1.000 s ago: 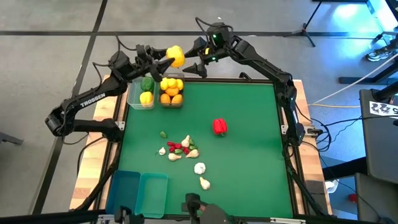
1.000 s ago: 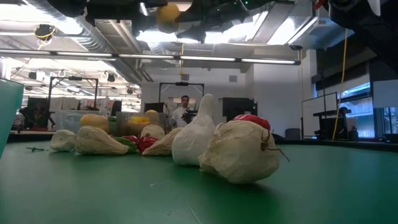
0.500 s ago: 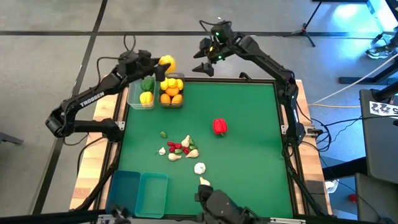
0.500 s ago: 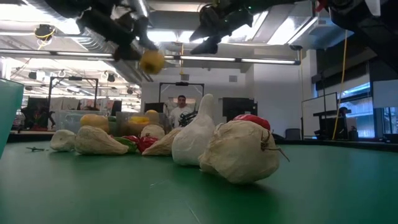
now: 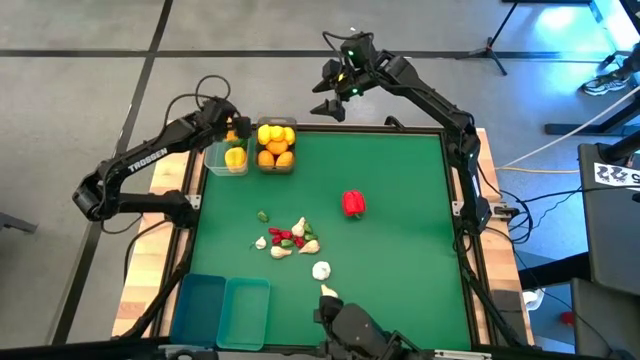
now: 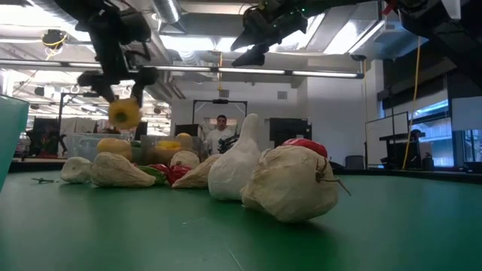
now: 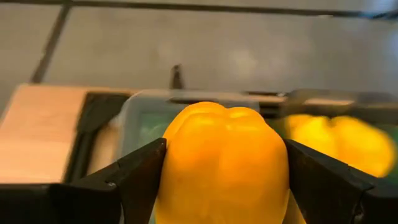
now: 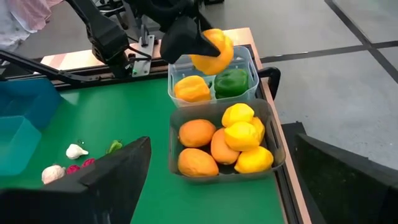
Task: Sort produce into baskets
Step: Put the yellow bell pepper into the transparent bin
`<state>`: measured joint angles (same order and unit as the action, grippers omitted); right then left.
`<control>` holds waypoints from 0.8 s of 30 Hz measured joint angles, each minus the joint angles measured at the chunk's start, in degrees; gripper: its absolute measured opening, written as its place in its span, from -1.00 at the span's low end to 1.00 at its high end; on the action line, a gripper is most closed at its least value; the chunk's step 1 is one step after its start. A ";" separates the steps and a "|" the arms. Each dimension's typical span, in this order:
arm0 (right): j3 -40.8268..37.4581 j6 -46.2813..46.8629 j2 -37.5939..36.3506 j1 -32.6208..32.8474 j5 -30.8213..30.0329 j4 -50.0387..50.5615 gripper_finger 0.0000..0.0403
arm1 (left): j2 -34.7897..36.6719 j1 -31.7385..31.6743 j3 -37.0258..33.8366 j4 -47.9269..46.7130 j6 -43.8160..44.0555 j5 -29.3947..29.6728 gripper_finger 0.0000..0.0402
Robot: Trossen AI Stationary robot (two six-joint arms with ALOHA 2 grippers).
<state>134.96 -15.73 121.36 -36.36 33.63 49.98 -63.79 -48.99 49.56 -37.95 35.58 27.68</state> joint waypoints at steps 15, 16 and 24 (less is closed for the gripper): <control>0.02 -0.02 -0.02 0.00 1.58 0.09 0.91 | -5.78 5.58 -0.24 -10.29 35.11 17.39 0.50; 0.02 -0.02 -0.02 0.00 1.83 0.13 0.91 | -6.07 6.27 -0.24 -10.00 37.76 20.05 0.50; 0.02 -1.31 -0.02 -0.01 3.50 1.71 0.91 | -10.36 6.15 -0.24 -9.25 41.97 25.25 0.50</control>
<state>134.98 -17.04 121.34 -36.37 37.13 51.69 -74.15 -42.84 49.32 -47.20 77.55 52.93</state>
